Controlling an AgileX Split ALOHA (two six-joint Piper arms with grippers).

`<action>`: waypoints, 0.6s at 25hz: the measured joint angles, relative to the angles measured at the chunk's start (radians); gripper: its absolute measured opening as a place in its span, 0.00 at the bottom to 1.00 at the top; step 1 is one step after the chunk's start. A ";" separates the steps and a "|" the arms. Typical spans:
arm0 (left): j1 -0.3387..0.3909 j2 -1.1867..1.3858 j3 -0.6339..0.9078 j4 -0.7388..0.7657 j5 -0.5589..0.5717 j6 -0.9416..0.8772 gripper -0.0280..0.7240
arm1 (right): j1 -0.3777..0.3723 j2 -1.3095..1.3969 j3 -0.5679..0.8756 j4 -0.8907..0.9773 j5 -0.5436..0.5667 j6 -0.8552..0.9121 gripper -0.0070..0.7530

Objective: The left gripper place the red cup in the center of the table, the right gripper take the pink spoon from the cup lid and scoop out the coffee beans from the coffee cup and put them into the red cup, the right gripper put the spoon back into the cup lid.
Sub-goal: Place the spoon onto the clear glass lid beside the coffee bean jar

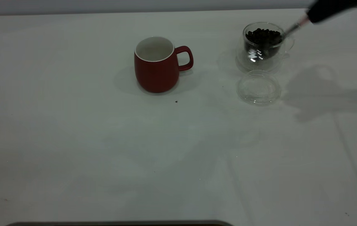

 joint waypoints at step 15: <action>0.000 0.000 0.000 0.000 0.000 -0.001 0.82 | -0.048 0.248 0.008 0.239 -0.095 -0.016 0.14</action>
